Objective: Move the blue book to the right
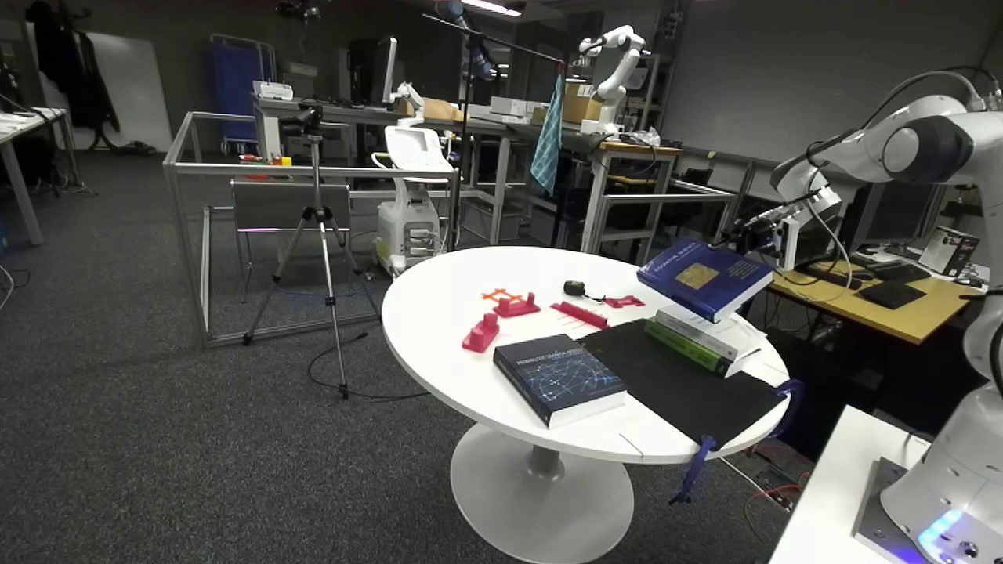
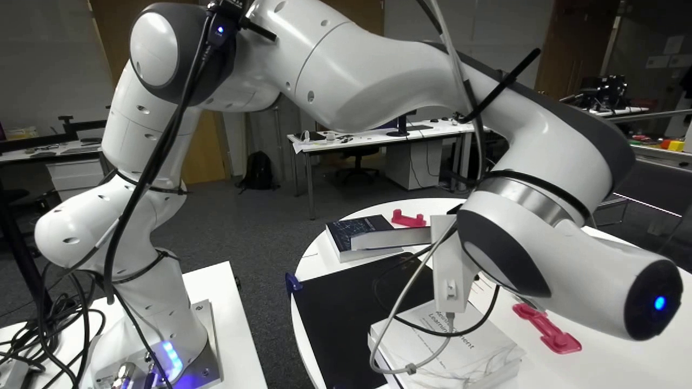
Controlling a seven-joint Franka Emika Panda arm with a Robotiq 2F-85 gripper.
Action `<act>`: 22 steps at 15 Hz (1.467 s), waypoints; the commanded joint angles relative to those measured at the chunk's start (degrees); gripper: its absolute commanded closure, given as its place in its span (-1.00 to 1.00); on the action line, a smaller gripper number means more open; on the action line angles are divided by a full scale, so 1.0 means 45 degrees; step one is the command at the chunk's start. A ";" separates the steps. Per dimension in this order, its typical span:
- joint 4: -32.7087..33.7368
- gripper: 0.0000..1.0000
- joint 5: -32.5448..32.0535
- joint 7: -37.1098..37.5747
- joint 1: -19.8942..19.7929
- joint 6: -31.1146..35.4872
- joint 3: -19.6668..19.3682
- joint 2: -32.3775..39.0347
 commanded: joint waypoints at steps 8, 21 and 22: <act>0.2508 0.65 -0.0166 0.1183 -0.1432 -0.1291 0.0411 0.0755; 0.5382 0.65 -0.1616 0.1027 -0.2490 -0.1827 0.1348 0.2730; 0.5772 0.65 -0.1648 0.1152 -0.2657 -0.2032 0.1440 0.2953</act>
